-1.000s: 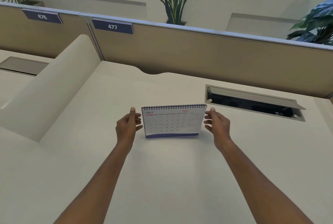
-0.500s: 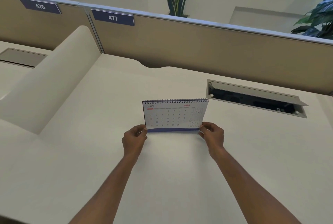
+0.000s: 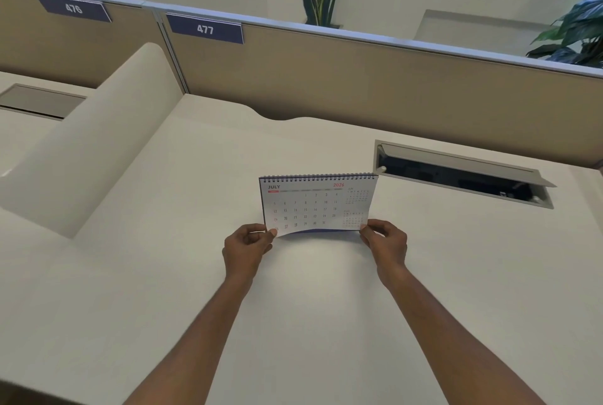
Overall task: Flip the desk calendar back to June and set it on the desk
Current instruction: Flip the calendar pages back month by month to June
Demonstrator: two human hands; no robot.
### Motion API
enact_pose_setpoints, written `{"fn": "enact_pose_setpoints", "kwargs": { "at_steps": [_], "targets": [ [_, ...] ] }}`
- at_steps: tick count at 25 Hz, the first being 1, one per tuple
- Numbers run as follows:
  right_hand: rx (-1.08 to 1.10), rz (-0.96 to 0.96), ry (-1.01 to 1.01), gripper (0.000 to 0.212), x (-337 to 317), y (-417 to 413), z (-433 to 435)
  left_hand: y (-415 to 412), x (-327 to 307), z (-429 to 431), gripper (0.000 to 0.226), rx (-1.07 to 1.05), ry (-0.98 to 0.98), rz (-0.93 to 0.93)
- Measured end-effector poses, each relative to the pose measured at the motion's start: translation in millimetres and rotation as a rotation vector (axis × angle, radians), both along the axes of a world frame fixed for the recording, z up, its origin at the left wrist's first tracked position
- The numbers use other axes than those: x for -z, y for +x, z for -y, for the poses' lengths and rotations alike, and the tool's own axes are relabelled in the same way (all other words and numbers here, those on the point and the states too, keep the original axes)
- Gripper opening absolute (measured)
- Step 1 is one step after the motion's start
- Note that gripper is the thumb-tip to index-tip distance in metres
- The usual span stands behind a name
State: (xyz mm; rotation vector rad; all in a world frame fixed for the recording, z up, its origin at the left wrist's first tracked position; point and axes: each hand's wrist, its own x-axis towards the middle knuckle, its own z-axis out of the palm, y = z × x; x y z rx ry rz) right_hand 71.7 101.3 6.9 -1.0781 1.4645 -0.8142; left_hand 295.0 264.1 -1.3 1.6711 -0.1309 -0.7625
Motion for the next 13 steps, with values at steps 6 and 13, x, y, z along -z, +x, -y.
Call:
{"fn": "enact_pose_setpoints", "kwargs": {
  "at_steps": [6,13],
  "targets": [
    [0.036,0.122,0.033,0.018,-2.4,-1.2,-4.3,0.1,-7.5,-8.7,0.020,0.053,-0.105,-0.158],
    [0.011,0.241,0.057,0.018,-14.4,-12.2,-10.3,1.8,-11.7,-22.9,0.016,0.119,-0.198,-0.207]
  ]
}}
